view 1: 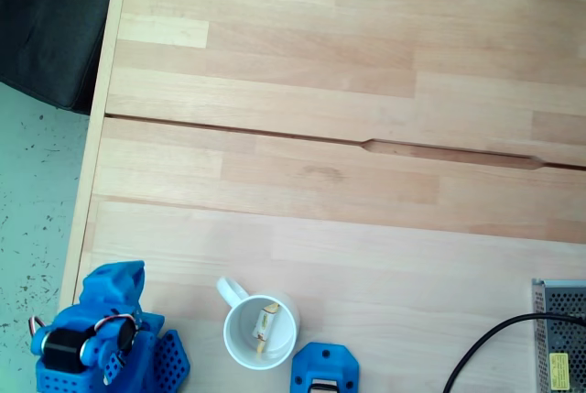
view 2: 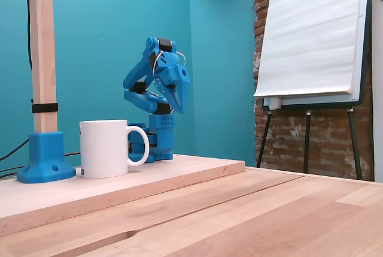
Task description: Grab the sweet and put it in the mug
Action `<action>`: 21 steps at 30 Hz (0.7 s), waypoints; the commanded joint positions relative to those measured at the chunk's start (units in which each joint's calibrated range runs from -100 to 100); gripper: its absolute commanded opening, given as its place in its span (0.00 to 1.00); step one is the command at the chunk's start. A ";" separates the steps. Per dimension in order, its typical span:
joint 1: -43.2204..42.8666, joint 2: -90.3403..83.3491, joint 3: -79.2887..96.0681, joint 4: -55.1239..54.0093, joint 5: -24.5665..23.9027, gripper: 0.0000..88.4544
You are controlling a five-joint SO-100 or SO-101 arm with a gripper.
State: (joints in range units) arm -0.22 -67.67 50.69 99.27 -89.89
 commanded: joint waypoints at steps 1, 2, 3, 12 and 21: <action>-0.50 -1.96 4.43 0.41 -0.98 0.00; -0.50 -2.73 6.13 0.41 -0.98 0.00; -0.58 -3.07 7.65 0.41 -0.98 0.00; -0.65 -6.00 11.04 0.41 -0.98 0.00; -0.65 -5.91 11.13 0.41 -0.88 0.00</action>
State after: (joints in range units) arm -0.37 -73.84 60.91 99.10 -89.89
